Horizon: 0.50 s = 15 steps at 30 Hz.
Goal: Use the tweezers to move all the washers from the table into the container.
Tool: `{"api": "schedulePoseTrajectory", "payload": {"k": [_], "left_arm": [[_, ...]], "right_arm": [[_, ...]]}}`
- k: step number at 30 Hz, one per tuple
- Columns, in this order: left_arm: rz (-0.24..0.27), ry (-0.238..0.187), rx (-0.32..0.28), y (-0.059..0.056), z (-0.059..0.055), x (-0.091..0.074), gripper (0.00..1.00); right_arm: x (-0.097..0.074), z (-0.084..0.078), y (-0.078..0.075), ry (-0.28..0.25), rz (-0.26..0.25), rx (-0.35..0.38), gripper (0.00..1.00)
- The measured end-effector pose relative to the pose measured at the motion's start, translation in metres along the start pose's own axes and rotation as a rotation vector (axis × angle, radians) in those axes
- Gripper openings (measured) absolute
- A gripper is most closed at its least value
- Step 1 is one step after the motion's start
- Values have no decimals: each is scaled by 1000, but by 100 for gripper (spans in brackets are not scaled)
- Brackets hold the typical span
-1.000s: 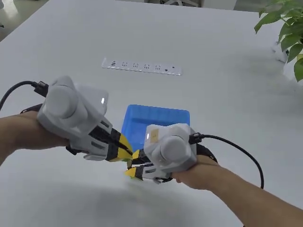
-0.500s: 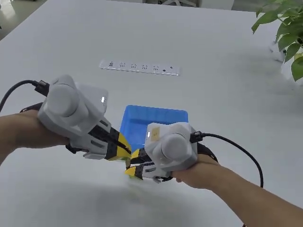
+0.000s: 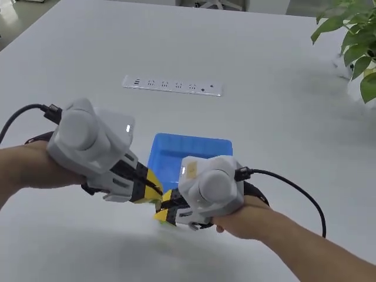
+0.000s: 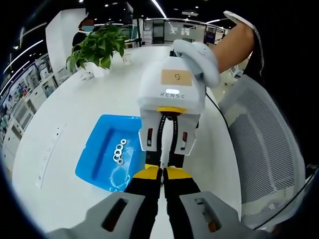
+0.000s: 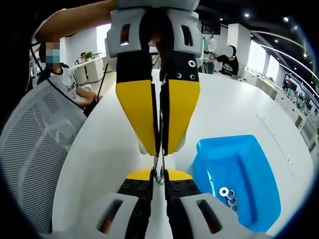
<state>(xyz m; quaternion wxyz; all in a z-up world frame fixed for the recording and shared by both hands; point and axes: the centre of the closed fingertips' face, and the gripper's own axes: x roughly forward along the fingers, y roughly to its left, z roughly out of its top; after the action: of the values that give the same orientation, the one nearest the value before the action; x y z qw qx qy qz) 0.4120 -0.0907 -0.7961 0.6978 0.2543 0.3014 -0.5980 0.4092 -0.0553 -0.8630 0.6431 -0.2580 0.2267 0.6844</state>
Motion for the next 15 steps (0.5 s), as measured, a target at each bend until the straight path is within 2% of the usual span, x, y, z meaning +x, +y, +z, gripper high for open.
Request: {"api": "schedulePoseTrajectory", "payload": {"k": [15], "left_arm": [[7, -1, 0, 0, 2, -1, 6]], "right_arm": [[-2, 1, 1, -5, -9, 26, 9]]}}
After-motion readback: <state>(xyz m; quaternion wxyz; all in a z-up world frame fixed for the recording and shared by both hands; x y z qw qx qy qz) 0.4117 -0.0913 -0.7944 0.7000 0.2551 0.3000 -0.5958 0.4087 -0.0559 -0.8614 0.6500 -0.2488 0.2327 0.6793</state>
